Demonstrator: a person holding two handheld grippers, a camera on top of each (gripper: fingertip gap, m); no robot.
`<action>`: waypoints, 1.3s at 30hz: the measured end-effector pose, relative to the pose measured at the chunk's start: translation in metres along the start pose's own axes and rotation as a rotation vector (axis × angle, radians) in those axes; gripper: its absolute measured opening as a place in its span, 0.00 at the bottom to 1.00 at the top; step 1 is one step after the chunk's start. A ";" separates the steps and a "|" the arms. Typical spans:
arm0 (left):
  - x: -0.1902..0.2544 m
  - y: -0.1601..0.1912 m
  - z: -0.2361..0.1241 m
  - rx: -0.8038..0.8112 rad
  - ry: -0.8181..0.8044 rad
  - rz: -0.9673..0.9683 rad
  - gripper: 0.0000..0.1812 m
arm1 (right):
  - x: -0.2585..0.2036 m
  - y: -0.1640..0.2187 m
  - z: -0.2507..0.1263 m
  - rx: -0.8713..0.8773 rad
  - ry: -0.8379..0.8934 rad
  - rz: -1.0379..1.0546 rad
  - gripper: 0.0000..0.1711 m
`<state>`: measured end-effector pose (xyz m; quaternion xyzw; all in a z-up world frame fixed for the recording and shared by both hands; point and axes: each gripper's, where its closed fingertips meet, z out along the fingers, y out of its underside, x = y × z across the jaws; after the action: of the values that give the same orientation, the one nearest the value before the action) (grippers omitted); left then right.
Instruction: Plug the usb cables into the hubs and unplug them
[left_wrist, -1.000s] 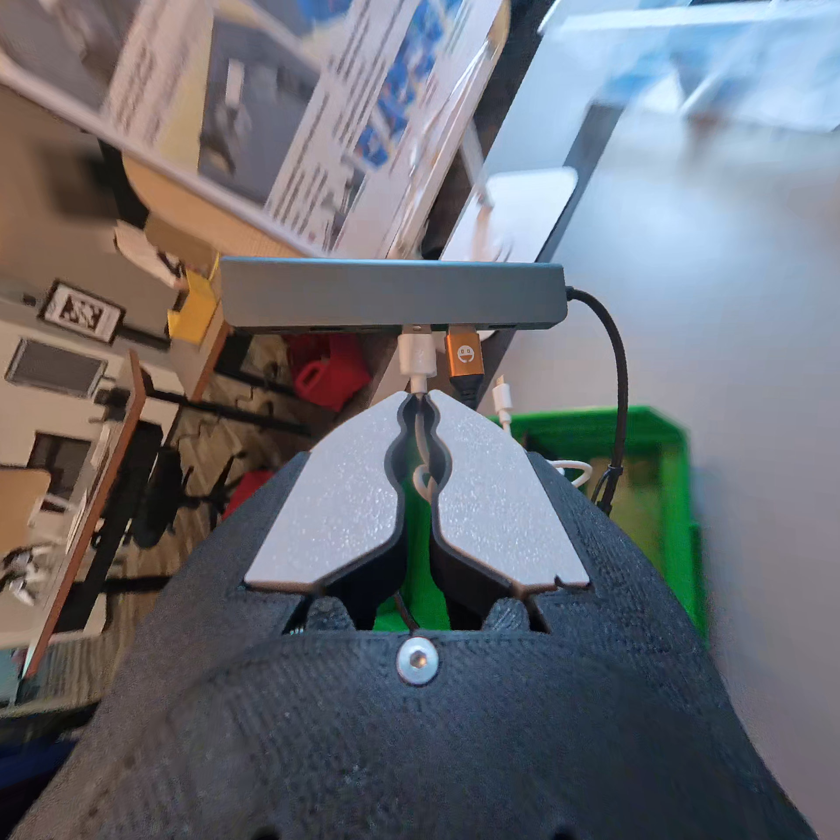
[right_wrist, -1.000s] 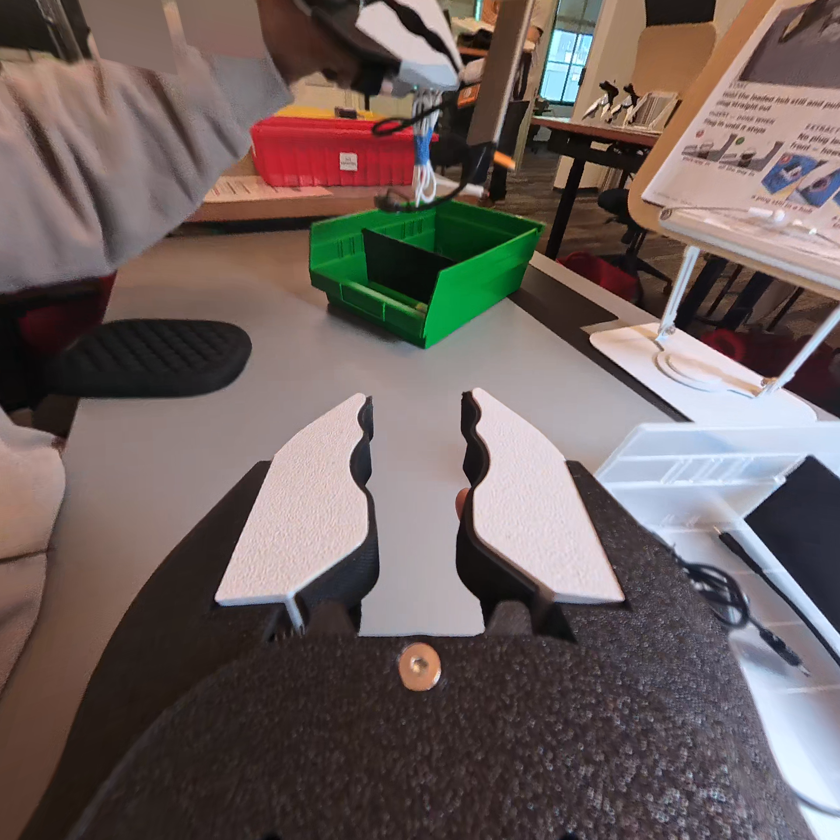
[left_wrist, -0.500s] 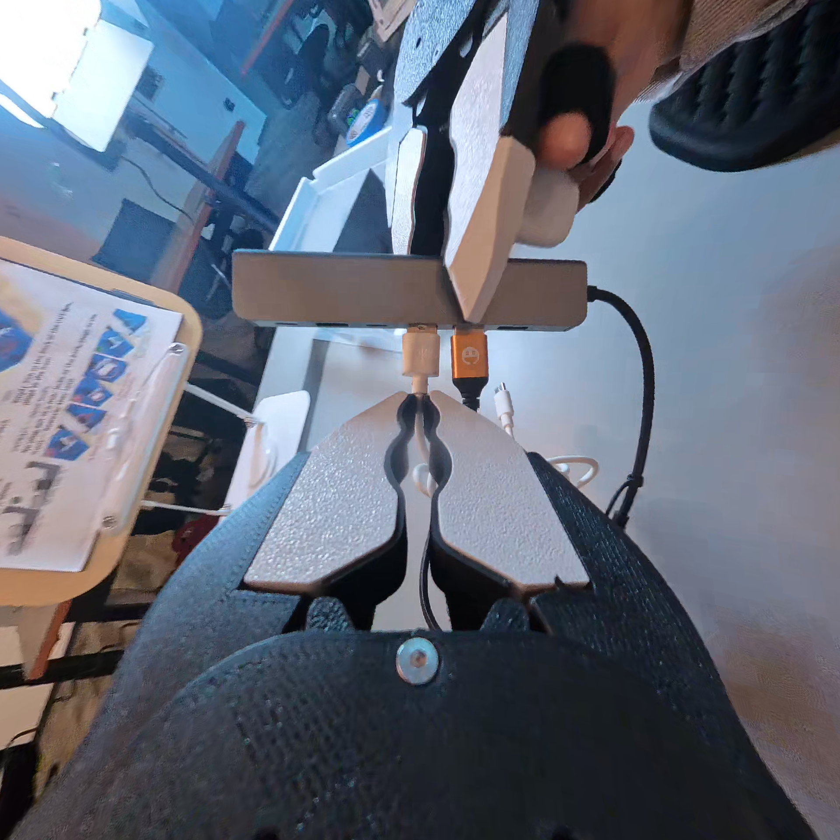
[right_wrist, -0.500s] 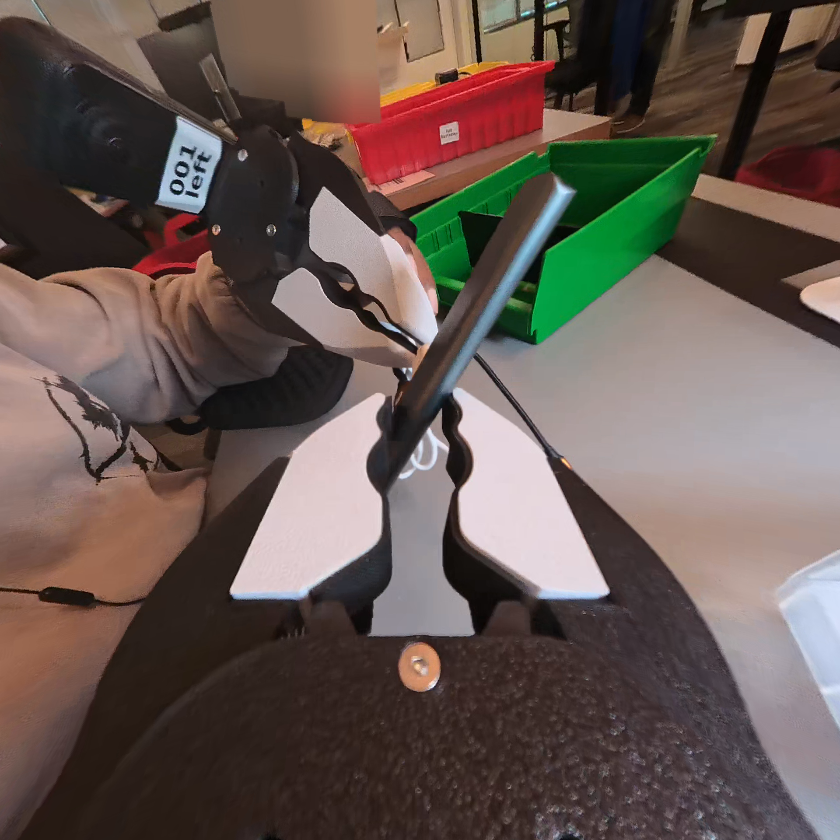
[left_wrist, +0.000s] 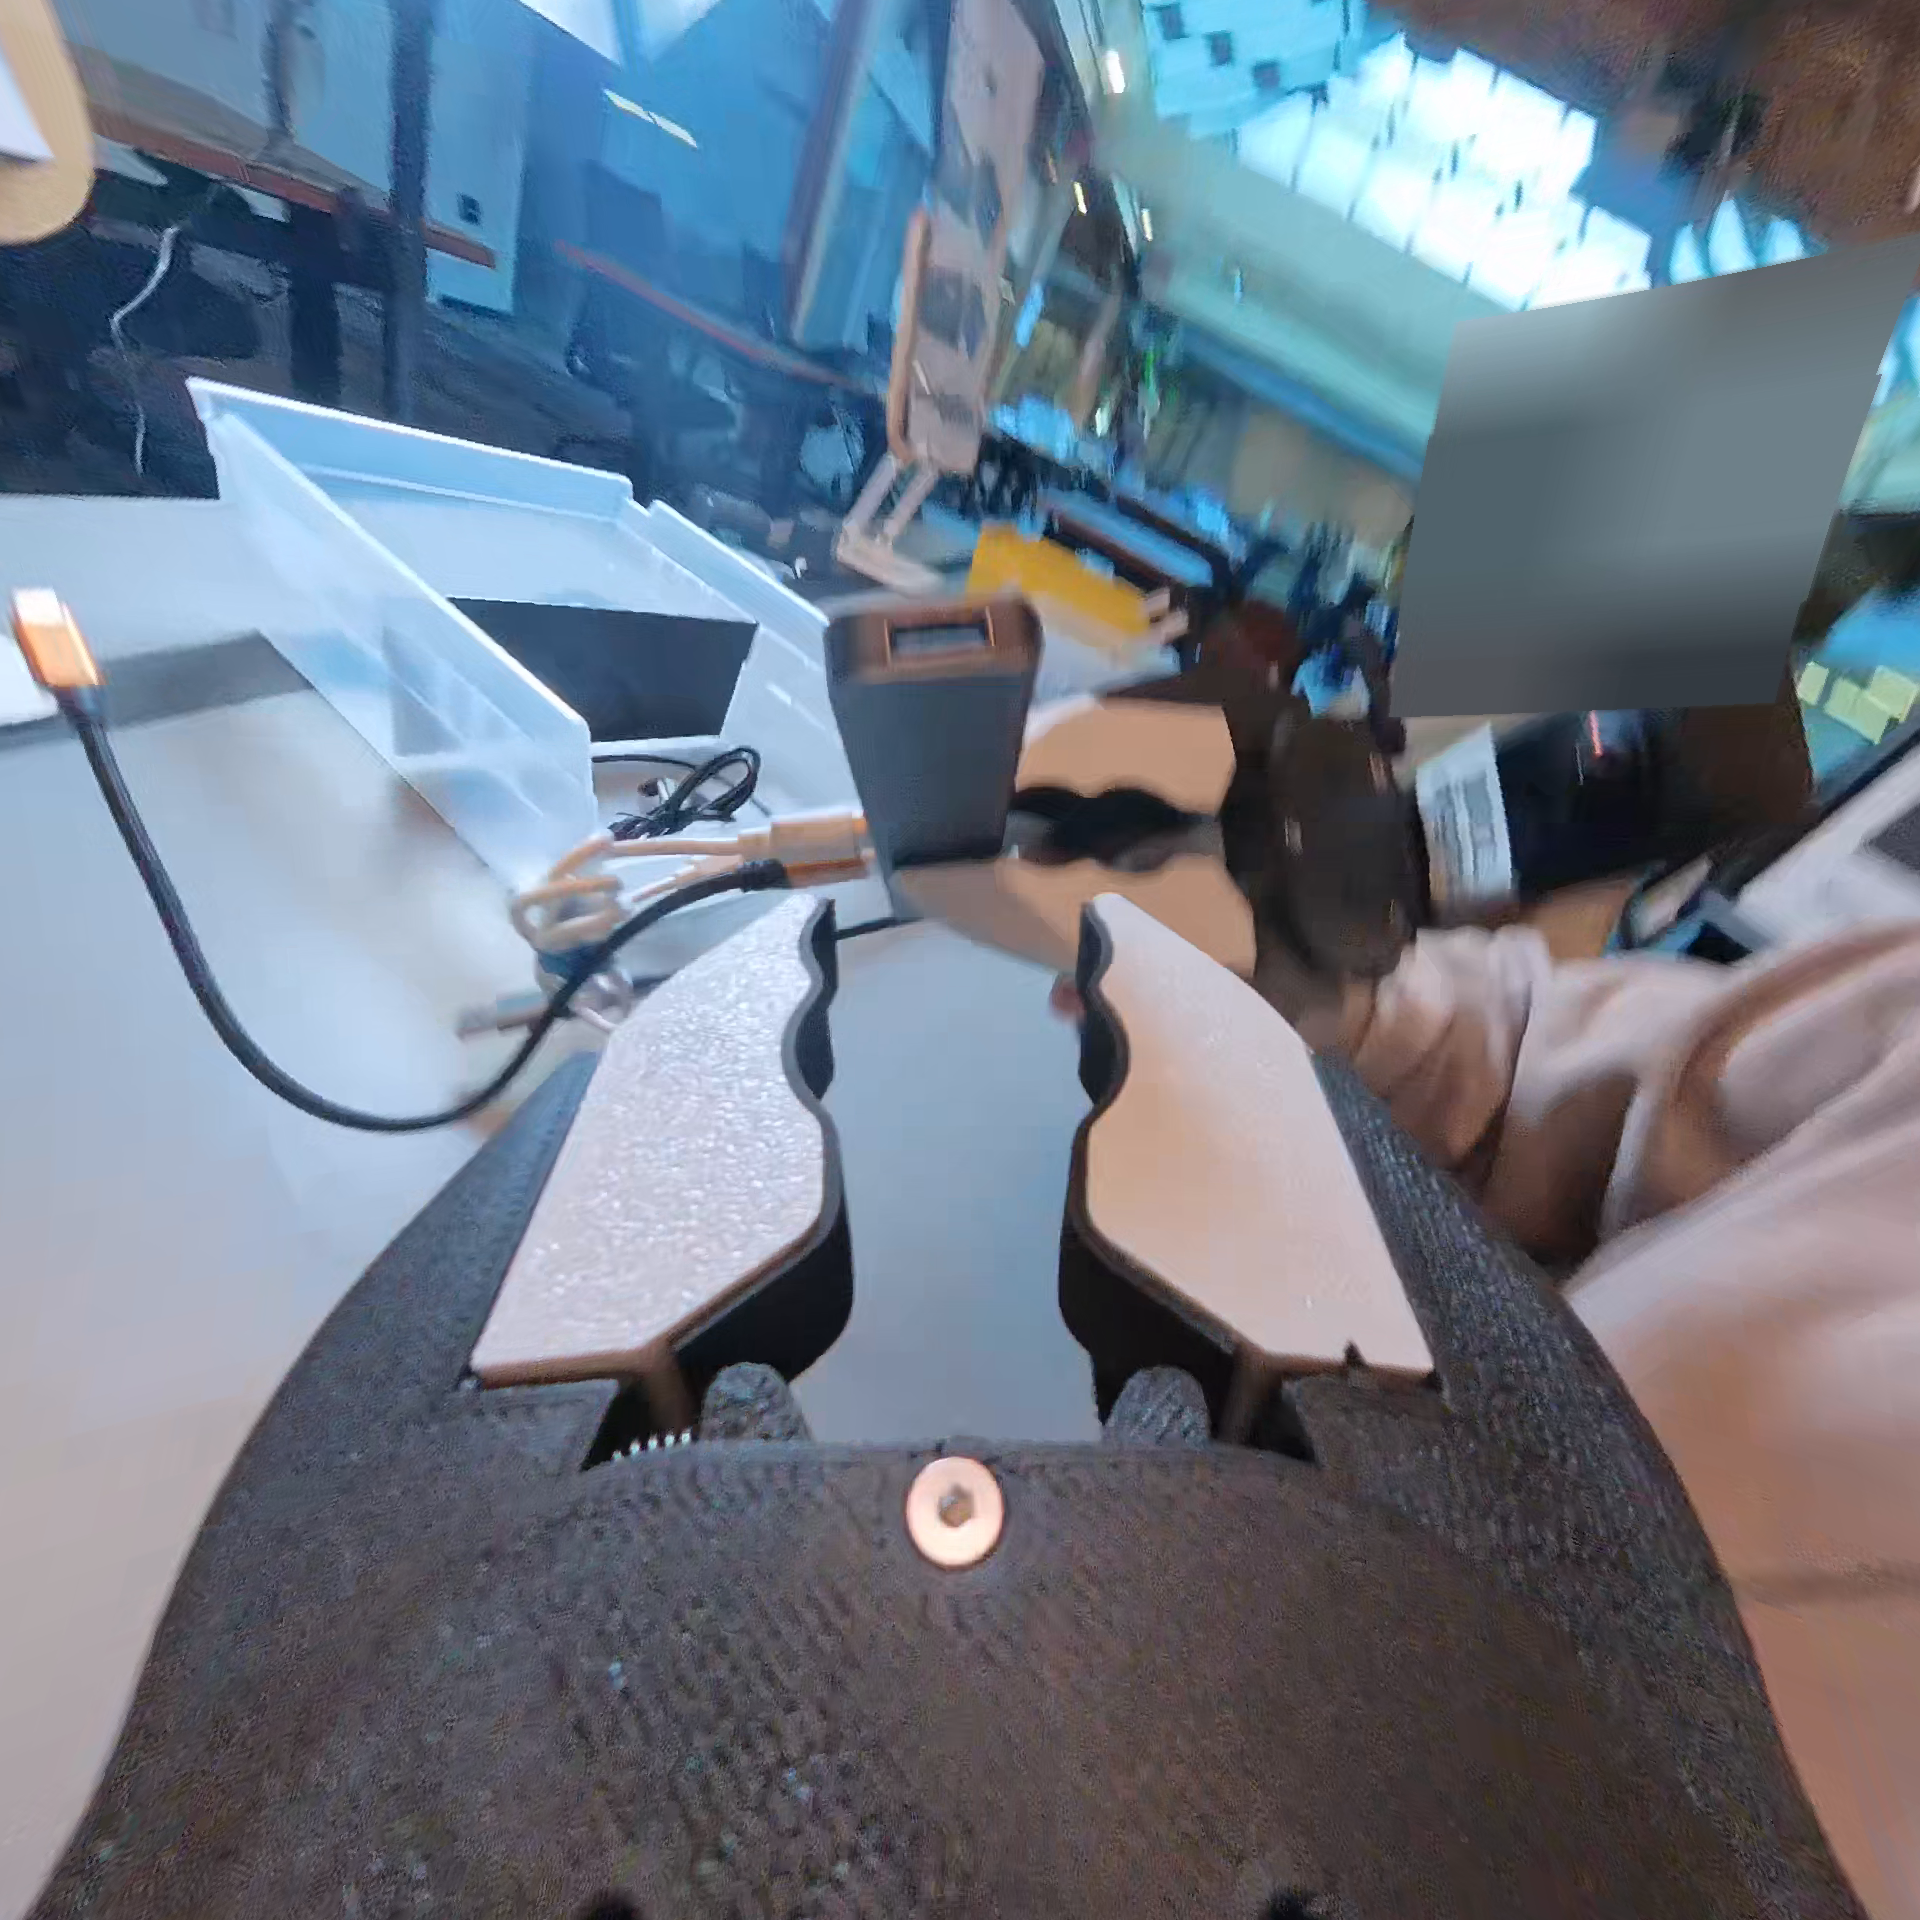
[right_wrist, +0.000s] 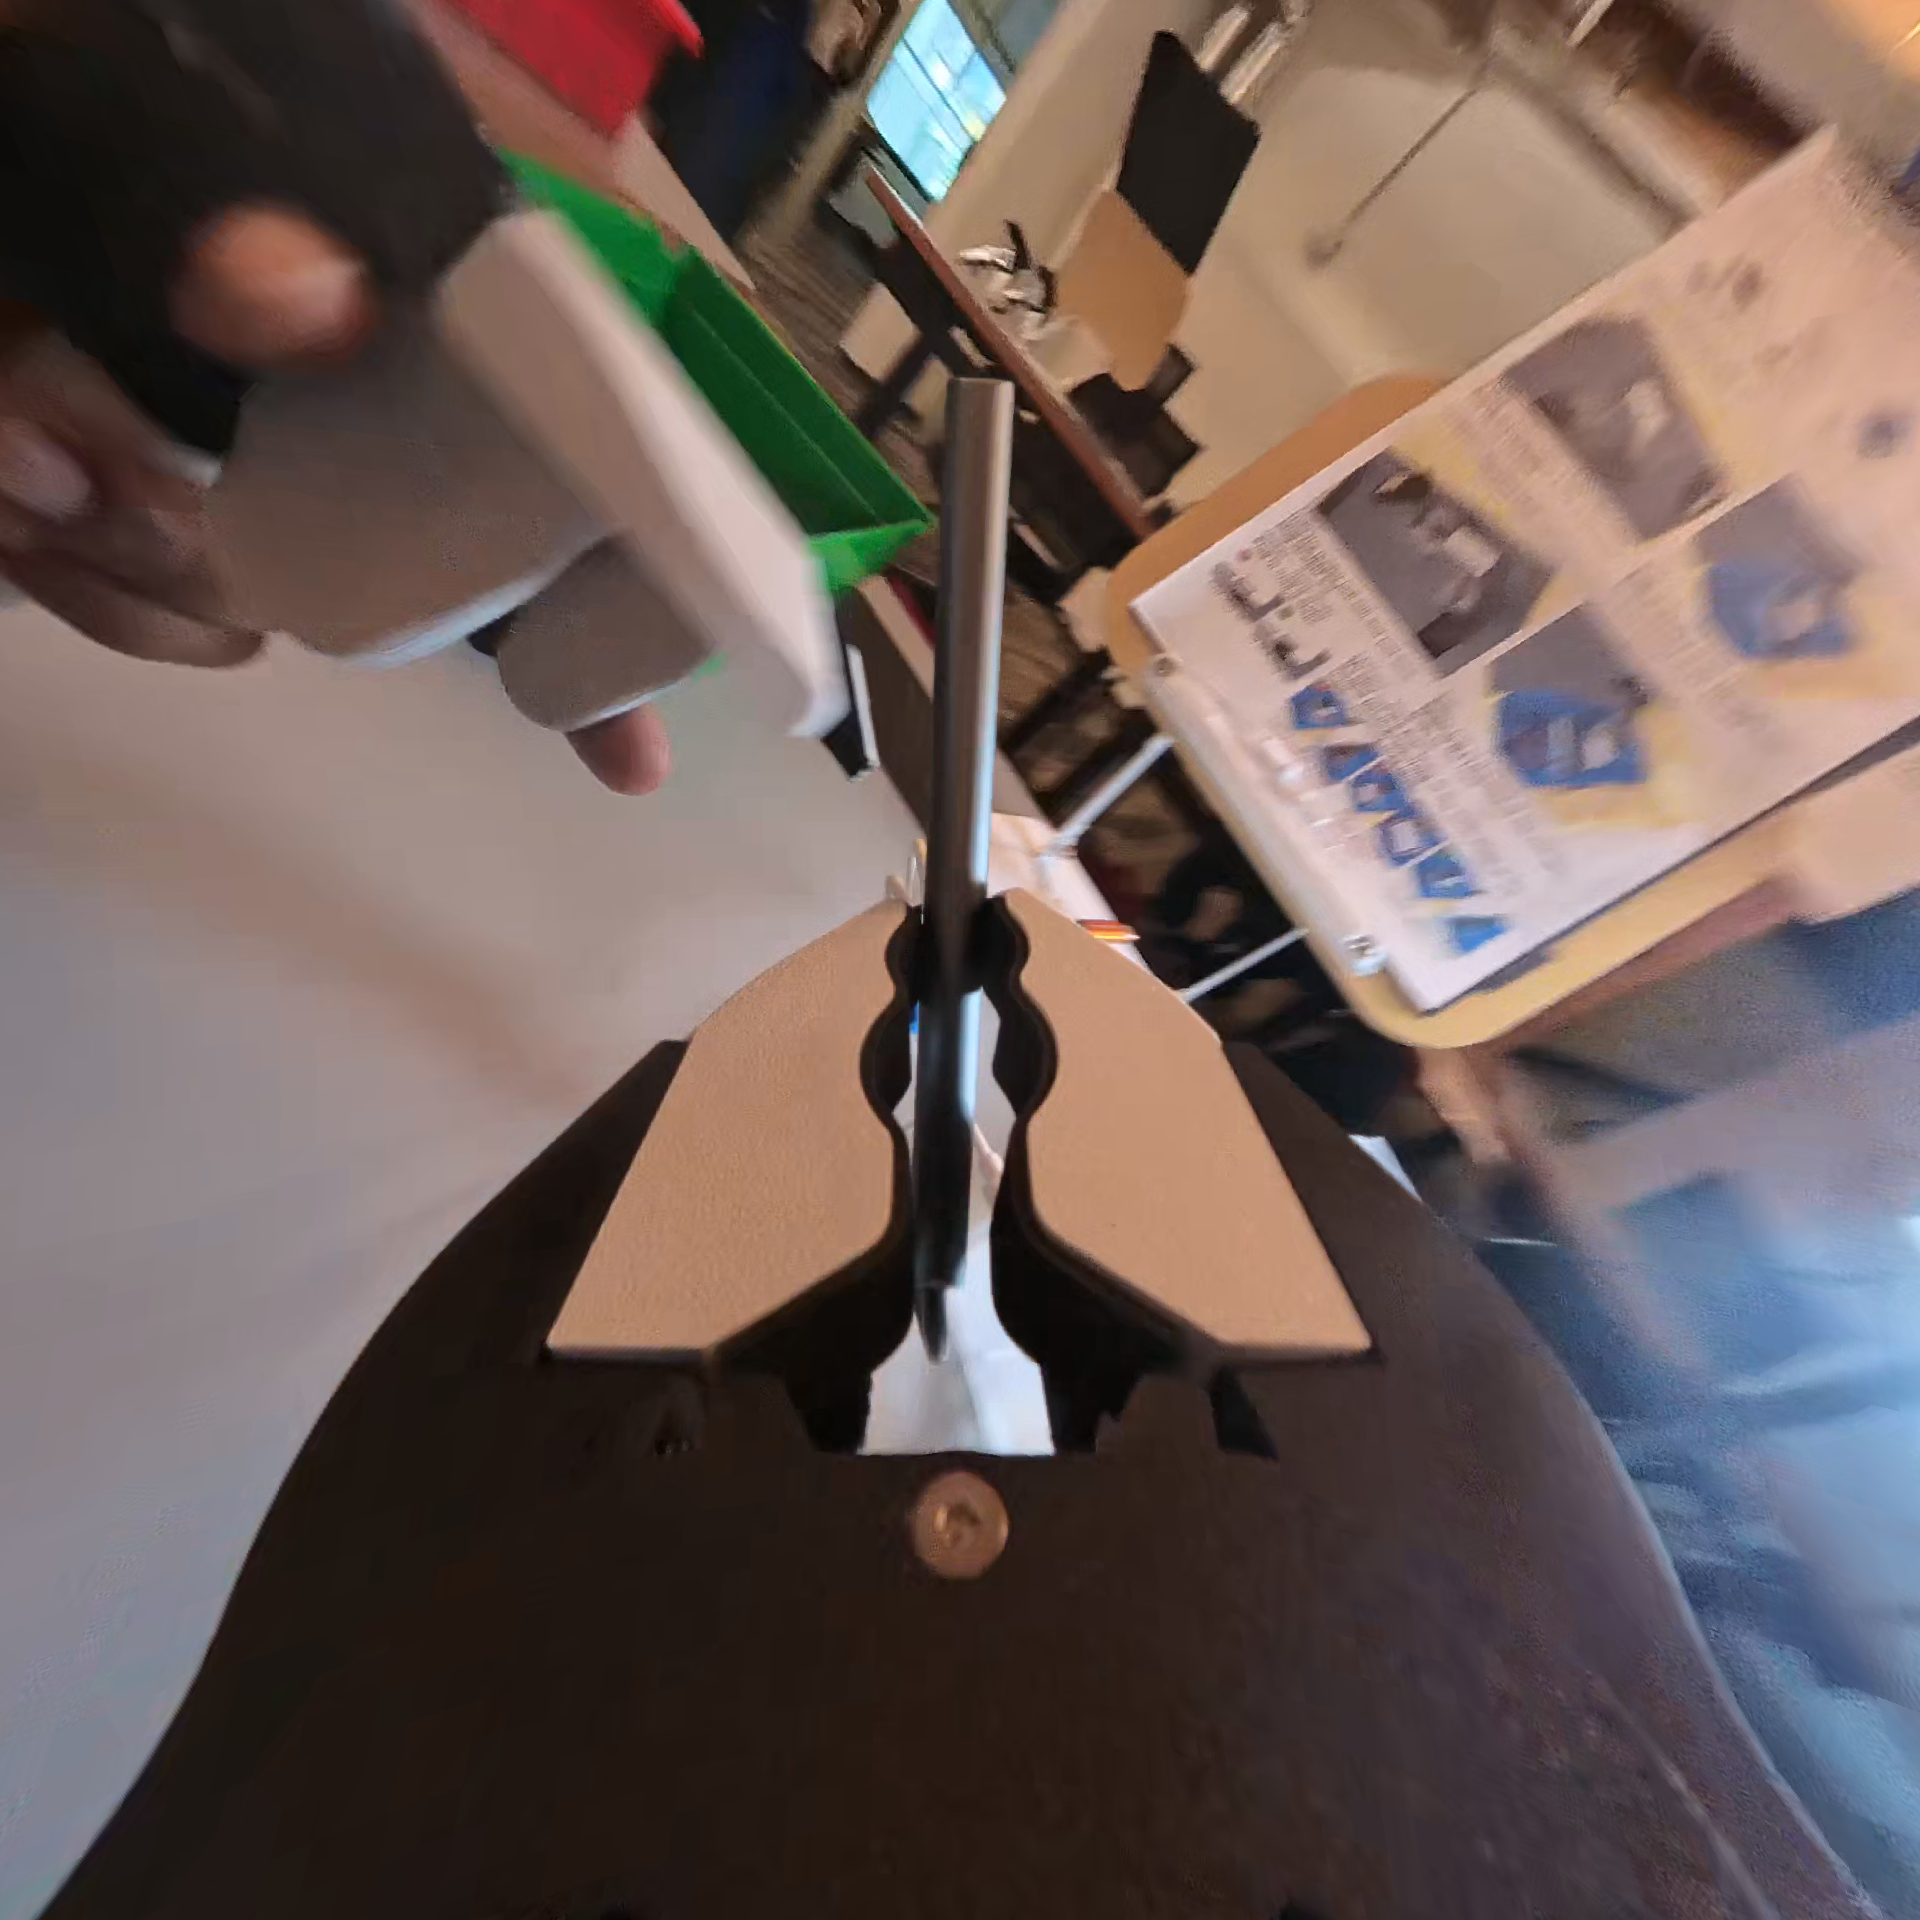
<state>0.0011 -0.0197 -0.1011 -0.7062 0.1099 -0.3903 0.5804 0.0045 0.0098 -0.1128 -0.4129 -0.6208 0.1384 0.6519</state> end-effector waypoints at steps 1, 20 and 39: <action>-0.001 -0.003 0.004 0.055 -0.013 -0.067 0.27 | -0.004 0.000 0.002 -0.021 0.061 -0.118 0.06; 0.003 0.014 -0.026 -0.222 0.111 0.632 0.15 | -0.024 -0.009 -0.014 0.040 -0.286 -0.185 0.23; -0.006 0.035 -0.021 -0.262 0.012 0.817 0.15 | -0.049 -0.014 -0.016 0.048 -0.474 0.003 0.03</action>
<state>-0.0068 -0.0425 -0.1343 -0.6702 0.4325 -0.1152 0.5920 0.0058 -0.0386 -0.1351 -0.3543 -0.7524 0.2472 0.4972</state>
